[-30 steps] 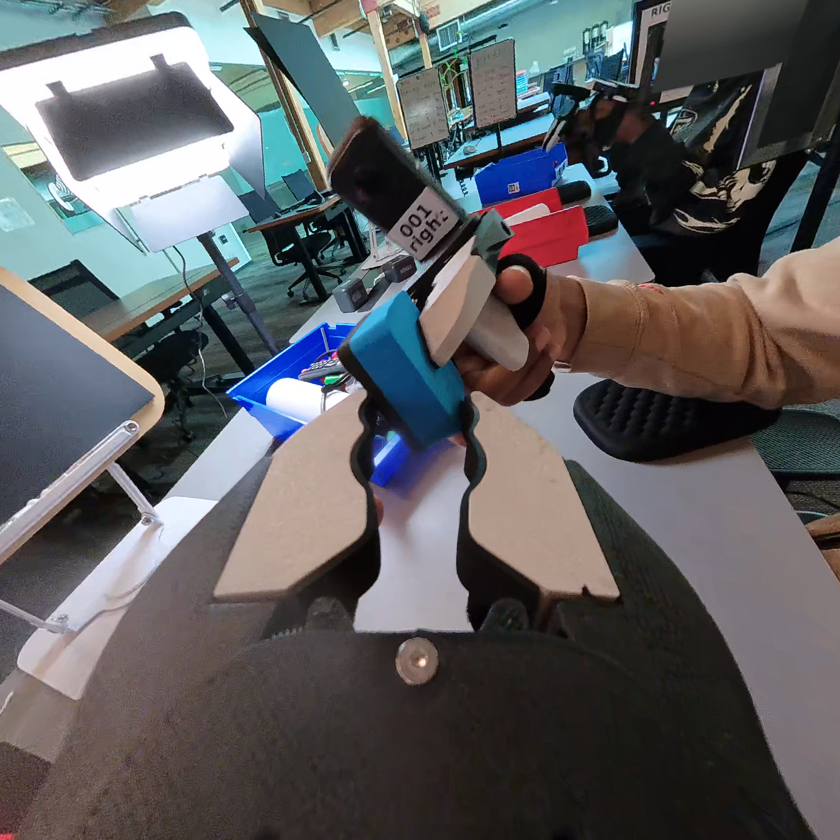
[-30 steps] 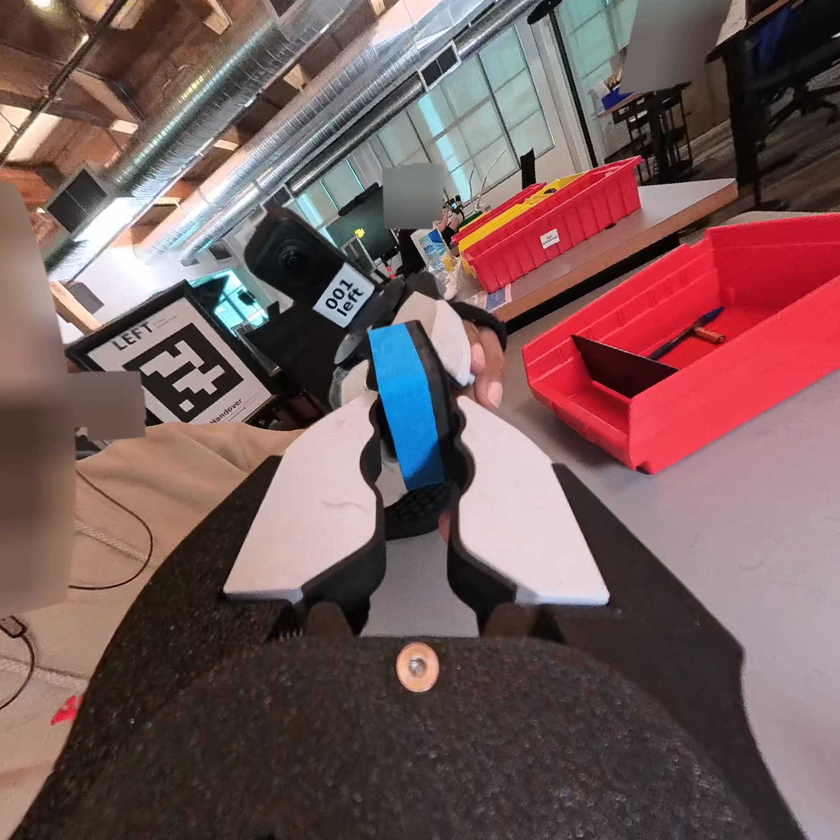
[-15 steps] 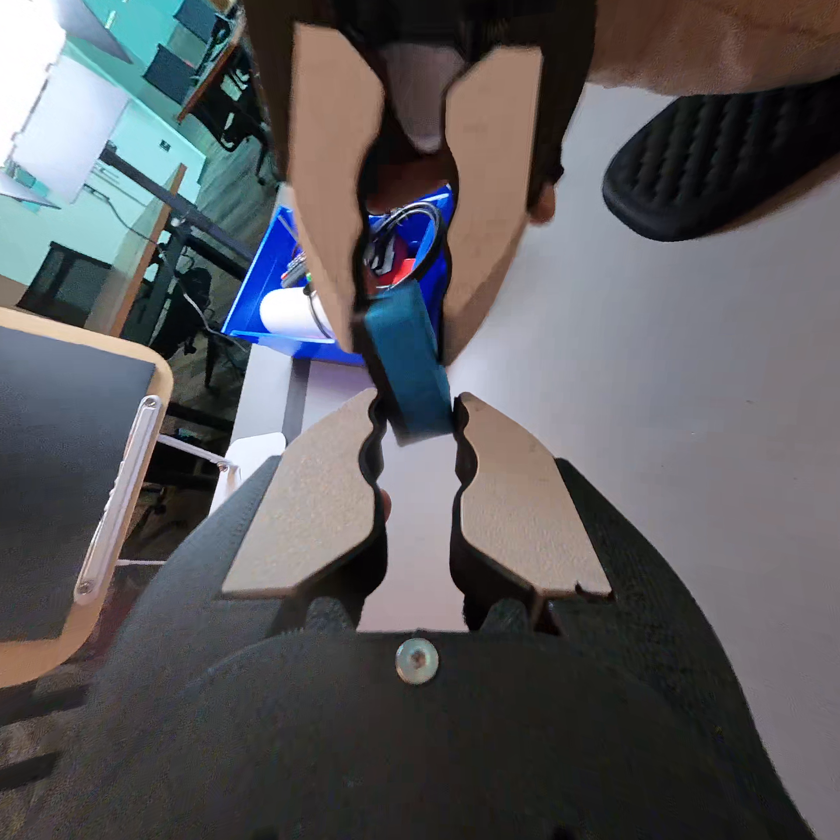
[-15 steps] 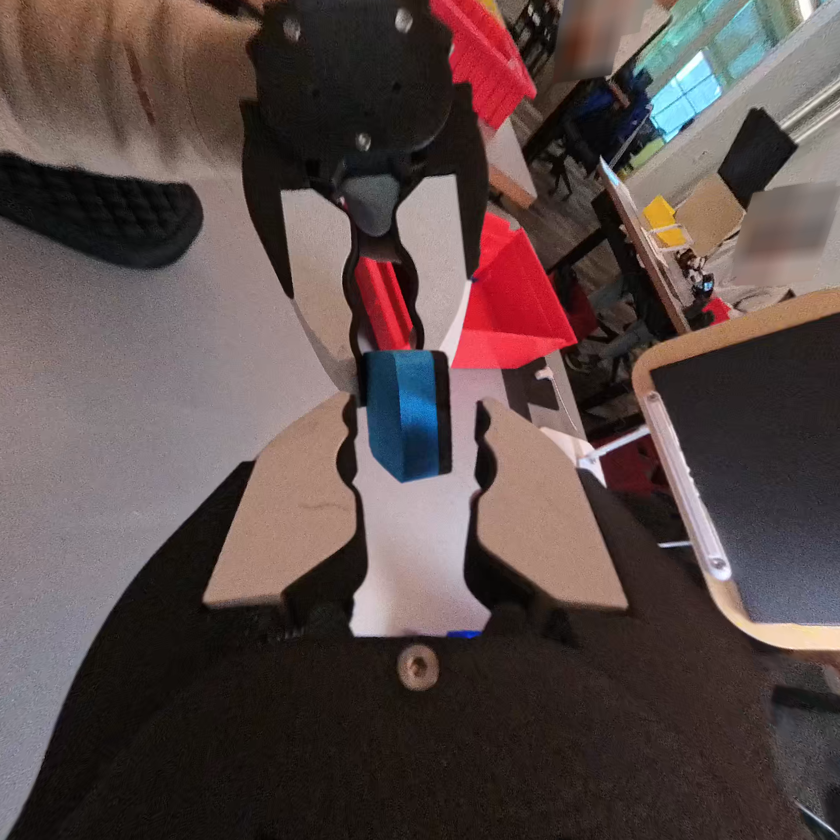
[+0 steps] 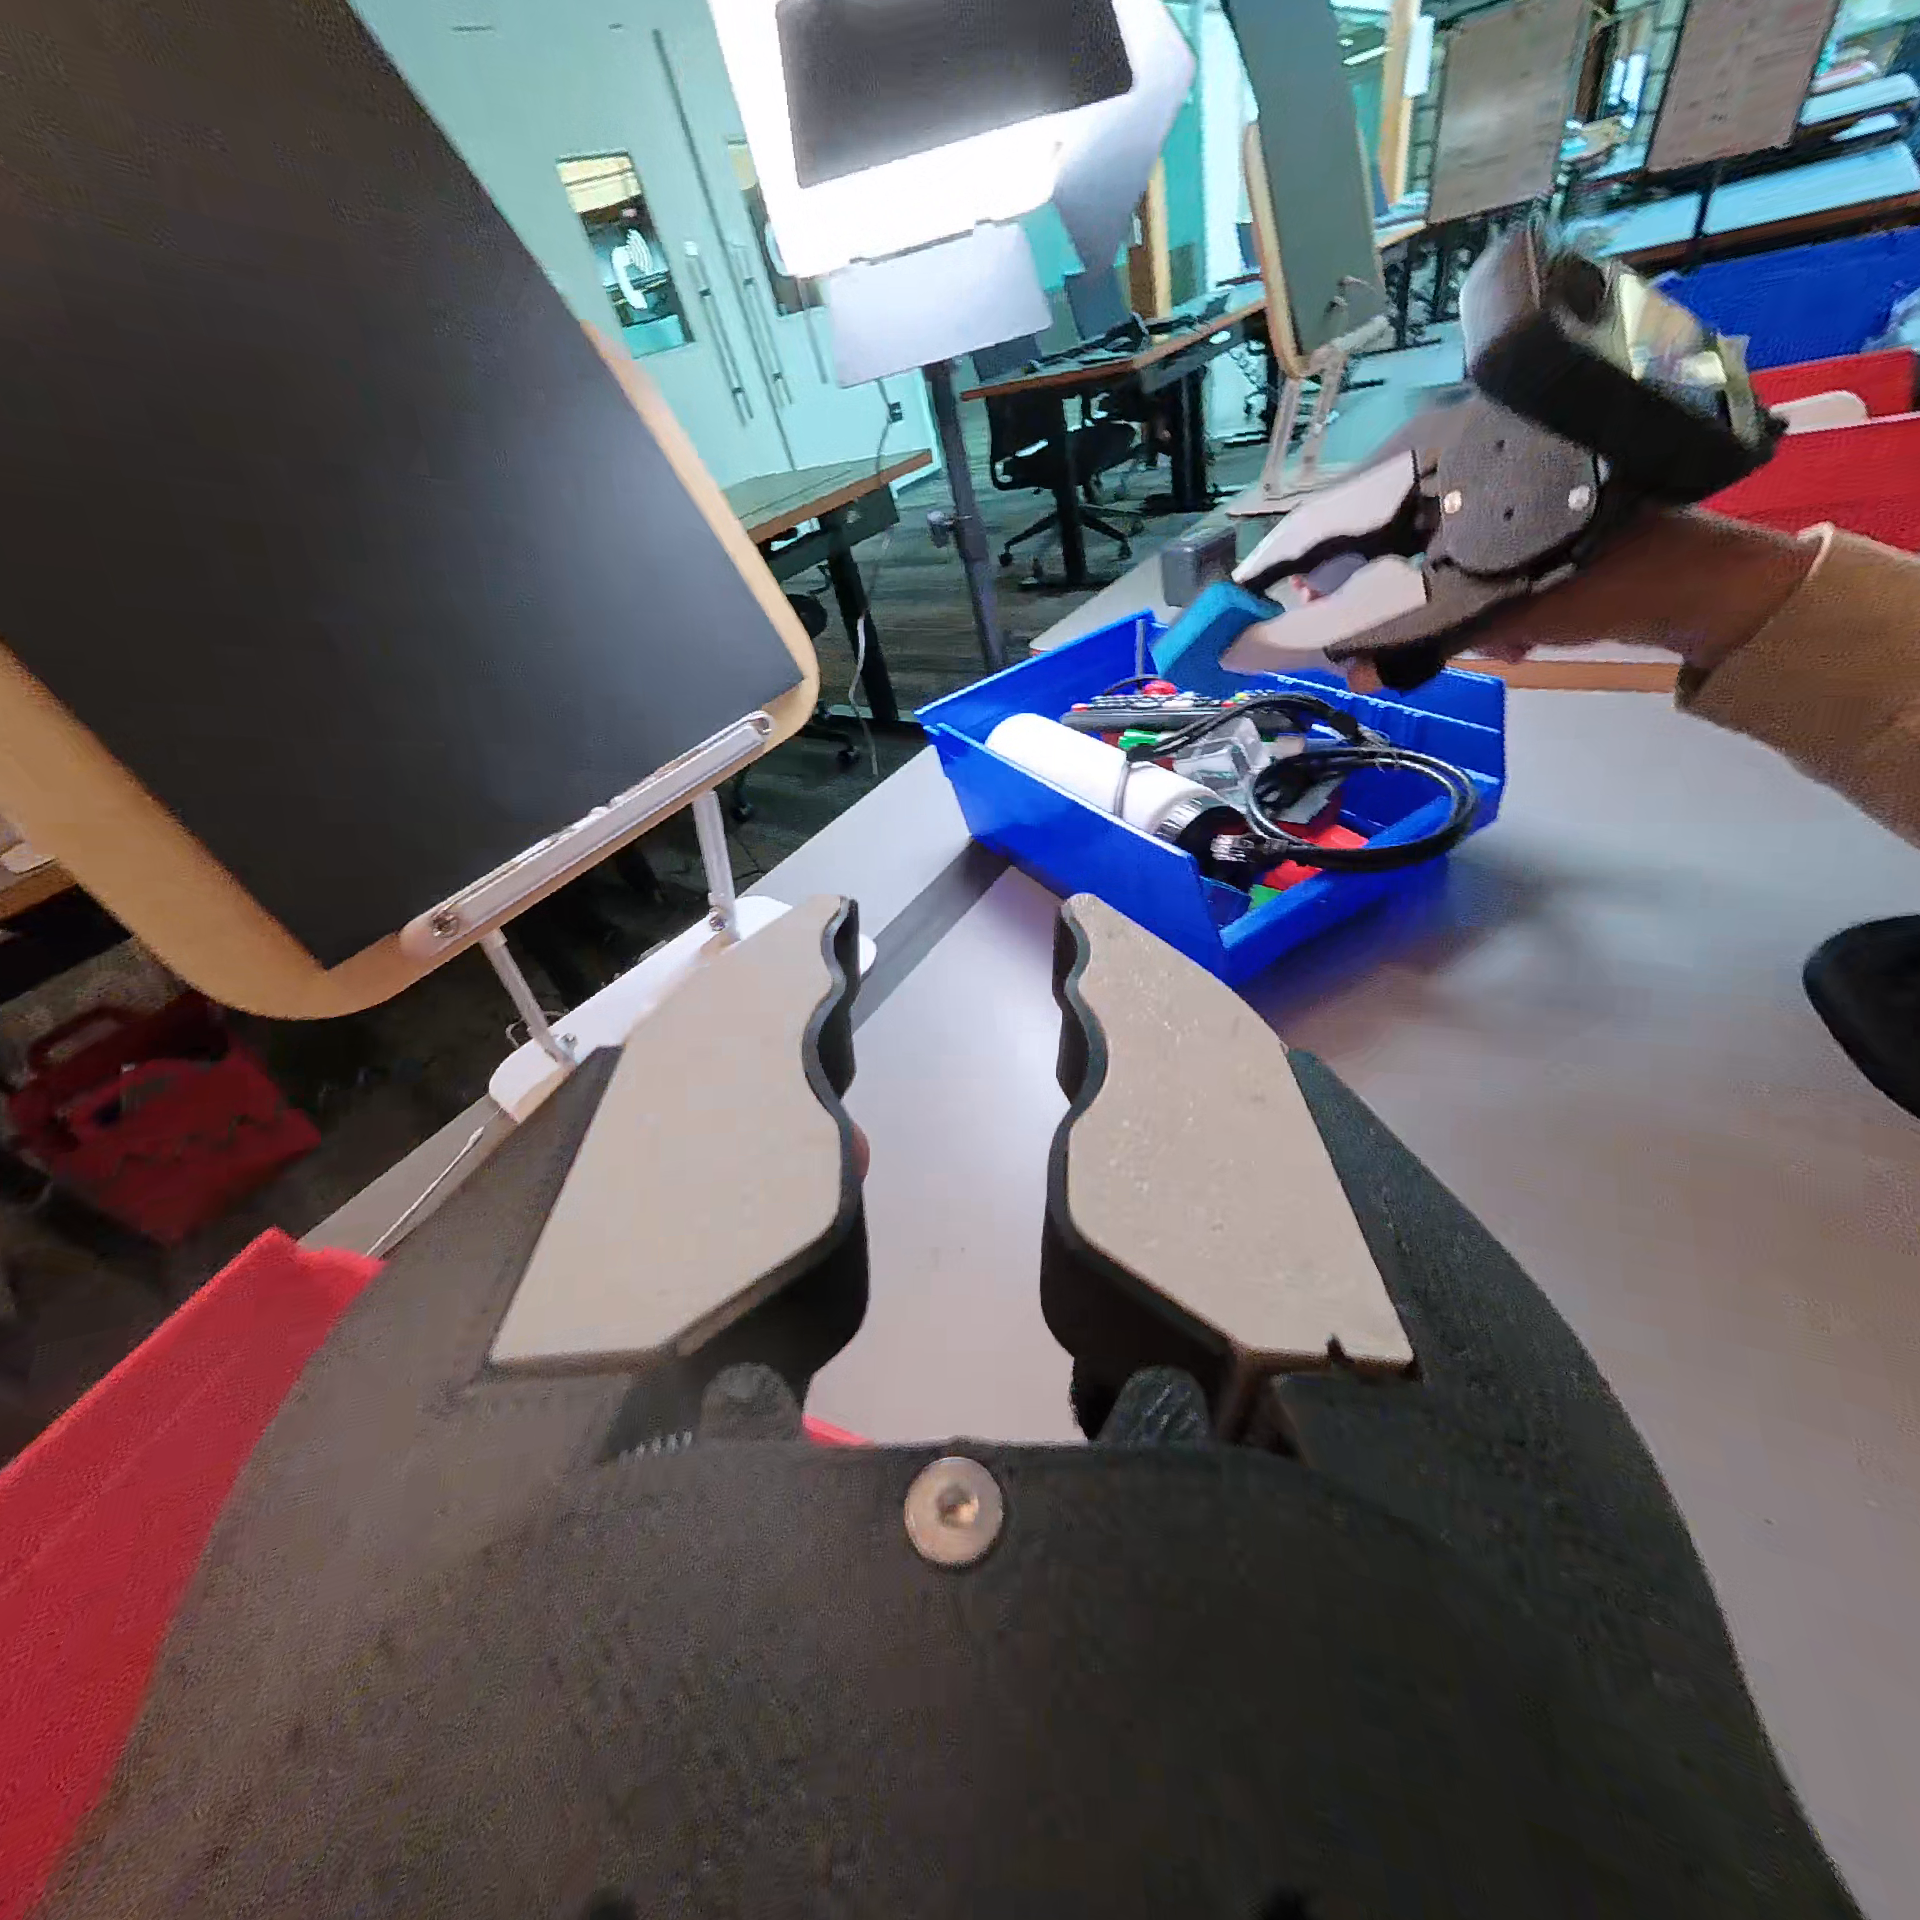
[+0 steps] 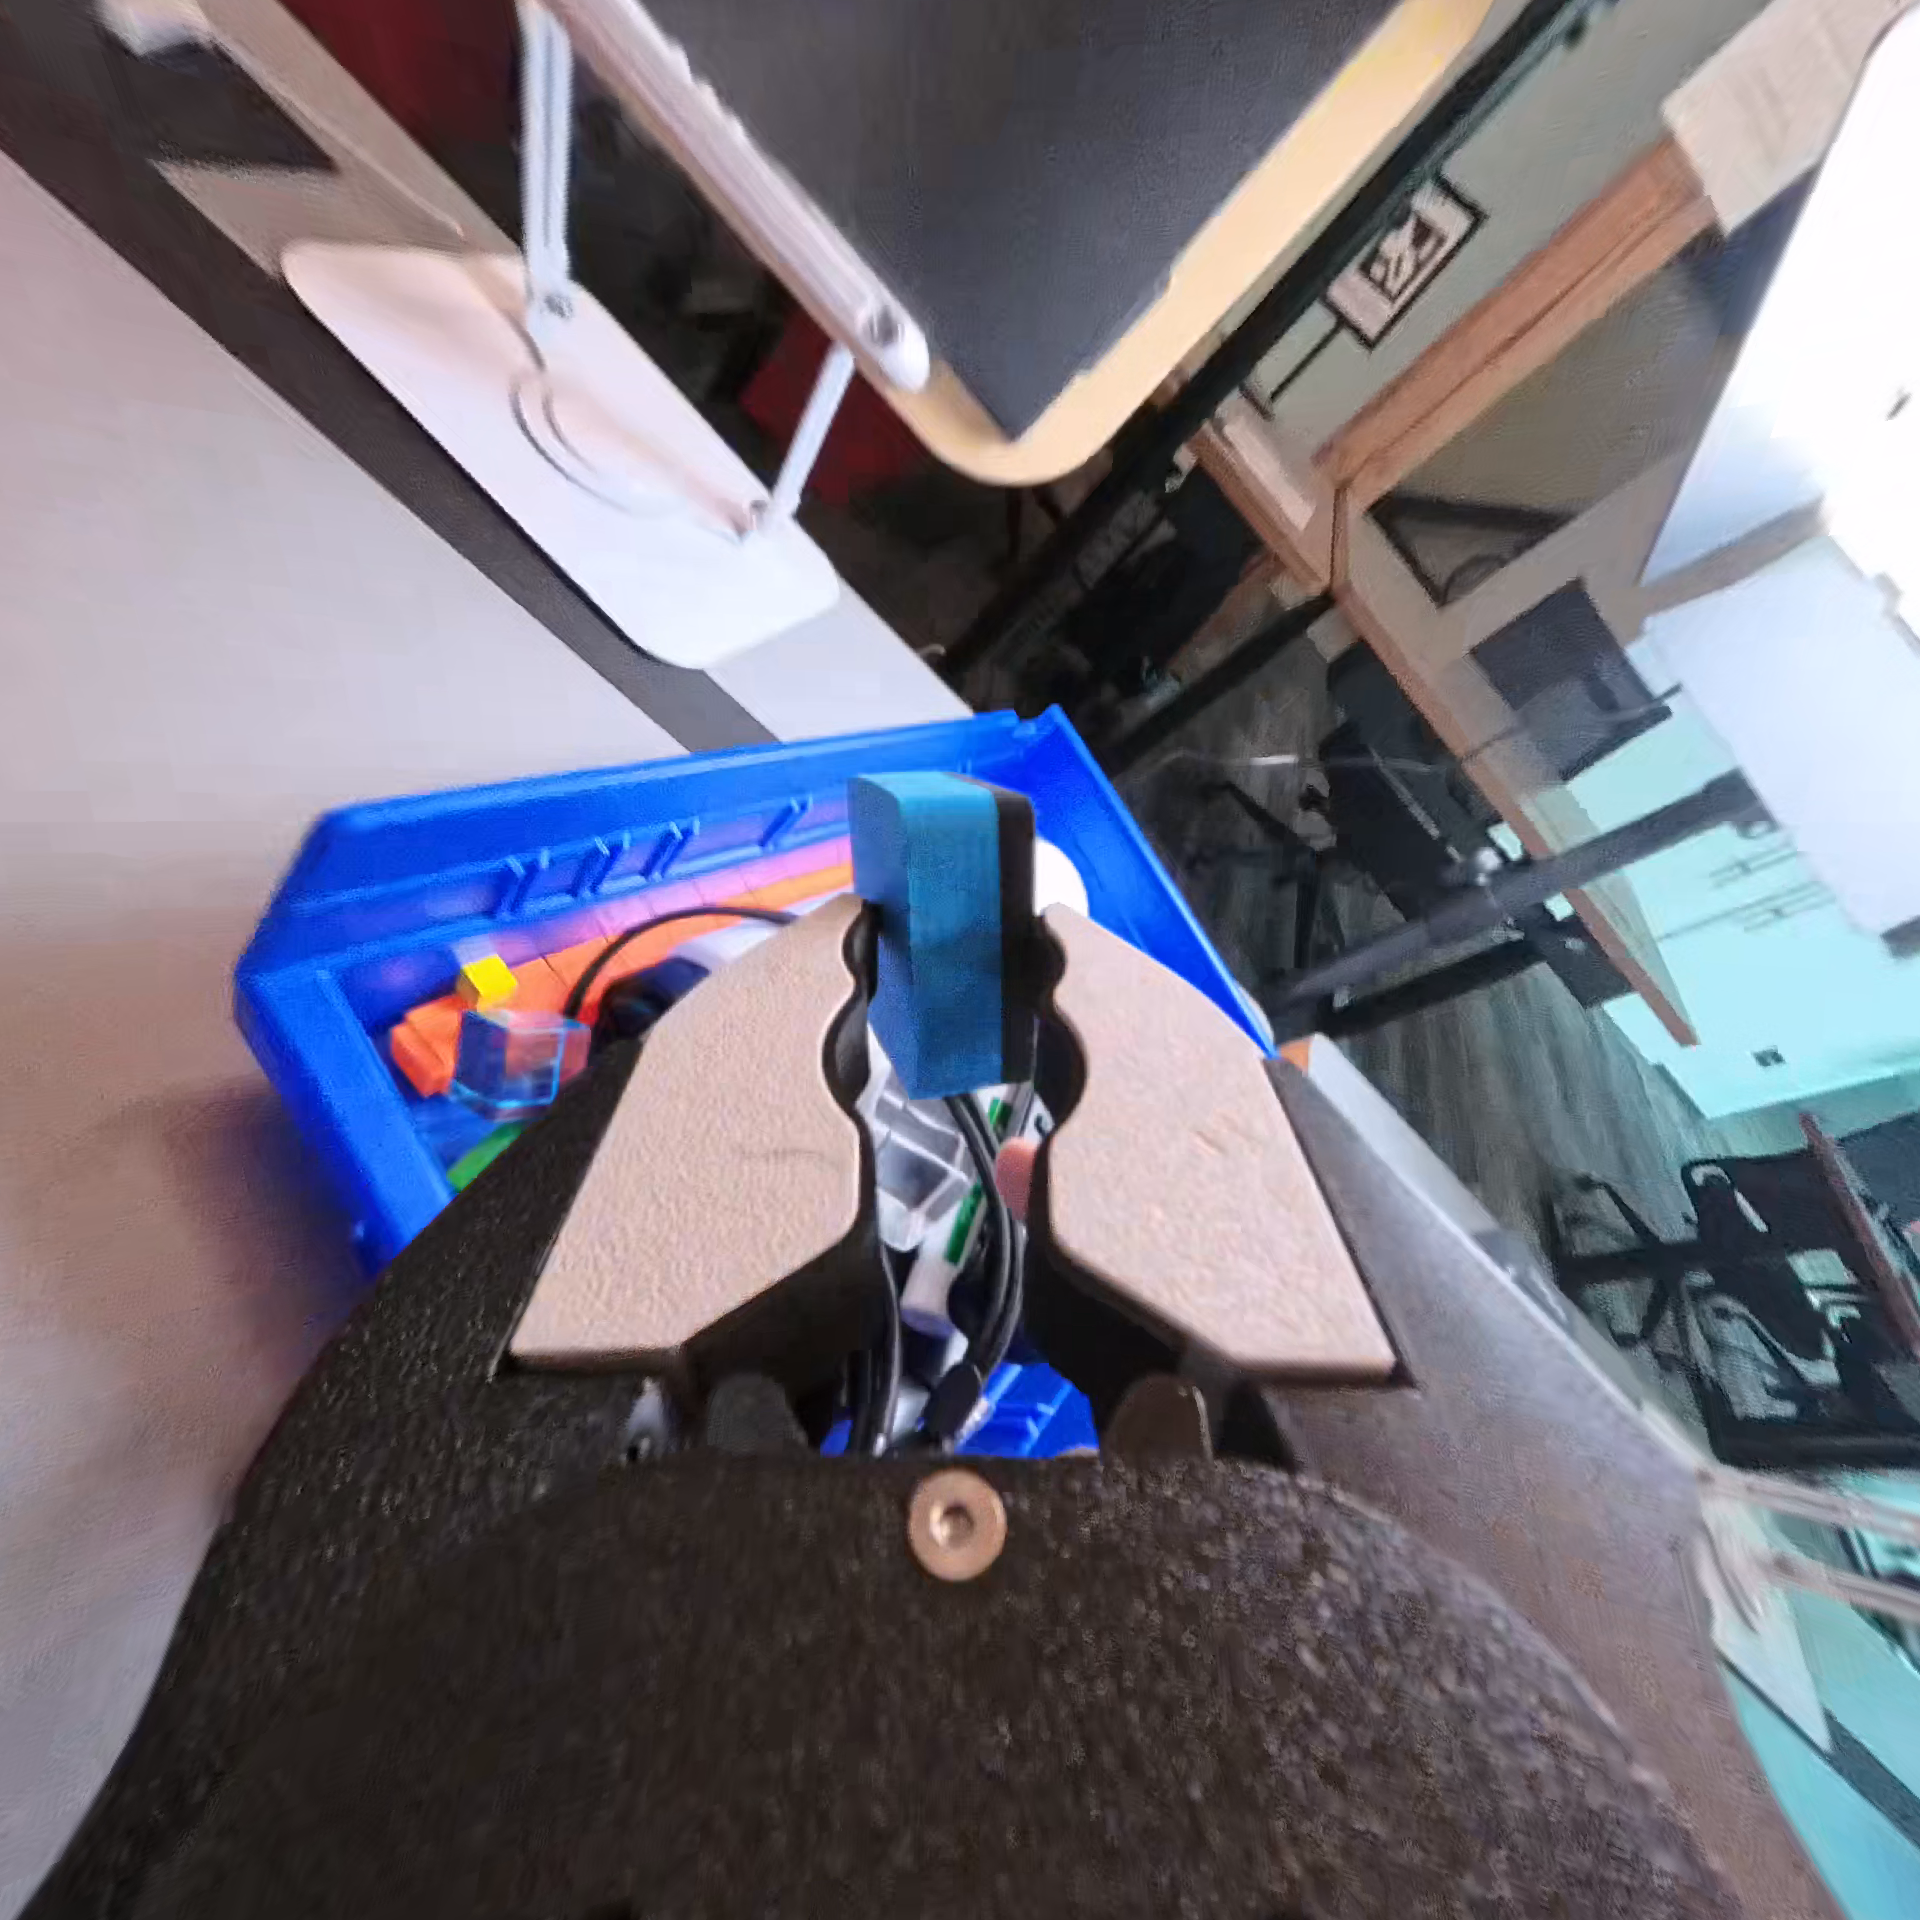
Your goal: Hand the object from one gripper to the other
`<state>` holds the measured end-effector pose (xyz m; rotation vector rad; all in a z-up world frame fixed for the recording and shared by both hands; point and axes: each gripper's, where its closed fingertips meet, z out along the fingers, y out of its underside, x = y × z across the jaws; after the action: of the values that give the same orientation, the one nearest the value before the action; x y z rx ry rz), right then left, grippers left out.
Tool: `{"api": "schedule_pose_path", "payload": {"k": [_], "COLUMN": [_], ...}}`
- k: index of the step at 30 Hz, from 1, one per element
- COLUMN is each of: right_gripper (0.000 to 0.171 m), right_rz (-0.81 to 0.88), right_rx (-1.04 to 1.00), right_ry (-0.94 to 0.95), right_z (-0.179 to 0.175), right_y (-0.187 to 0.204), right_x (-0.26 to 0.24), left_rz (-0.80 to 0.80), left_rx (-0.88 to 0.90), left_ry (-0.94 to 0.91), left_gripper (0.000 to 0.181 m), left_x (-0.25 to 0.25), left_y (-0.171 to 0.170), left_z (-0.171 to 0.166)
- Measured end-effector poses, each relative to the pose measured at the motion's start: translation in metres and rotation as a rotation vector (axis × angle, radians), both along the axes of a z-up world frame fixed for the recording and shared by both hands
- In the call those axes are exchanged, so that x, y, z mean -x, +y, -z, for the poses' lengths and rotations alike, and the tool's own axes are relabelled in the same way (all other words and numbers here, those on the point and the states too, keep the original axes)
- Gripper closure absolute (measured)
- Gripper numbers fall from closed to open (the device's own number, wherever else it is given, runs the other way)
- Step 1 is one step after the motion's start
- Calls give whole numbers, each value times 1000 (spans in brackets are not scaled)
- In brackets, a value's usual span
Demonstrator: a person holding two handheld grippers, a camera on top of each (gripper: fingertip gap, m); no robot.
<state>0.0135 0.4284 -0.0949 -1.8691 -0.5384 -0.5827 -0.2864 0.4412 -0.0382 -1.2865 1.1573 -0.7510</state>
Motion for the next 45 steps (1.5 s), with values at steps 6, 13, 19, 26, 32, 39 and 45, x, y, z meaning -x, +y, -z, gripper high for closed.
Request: {"api": "schedule_pose_path", "payload": {"k": [6, 13, 19, 26, 32, 39, 45], "right_gripper": [144, 145, 129, 121, 123, 131, 133], "right_rz": [18, 53, 98, 102, -112, -311, -368], "right_rx": [71, 299, 368, -69, -349, -316, -272], "right_ry": [-1, 334, 397, 393, 410, 364, 268], "right_z": [42, 79, 86, 5, -61, -59, -52], "right_y": [19, 16, 10, 13, -4, -4, -5], "right_x": [4, 29, 18, -14, 16, 71, 89], "left_rz": [-110, -141, -166, -245, -366, -439, -285], "left_rx": [86, 166, 189, 209, 332, 385, 317], "left_ry": [-8, -42, -32, -41, 23, 700, 1335], "left_gripper": [148, 150, 150, 150, 149, 143, 138], "left_x": [13, 23, 27, 46, 94, 144, 178], "left_y": [29, 44, 53, 71, 114, 201, 219], "left_z": [7, 12, 17, 14, 21, 111, 188]}}
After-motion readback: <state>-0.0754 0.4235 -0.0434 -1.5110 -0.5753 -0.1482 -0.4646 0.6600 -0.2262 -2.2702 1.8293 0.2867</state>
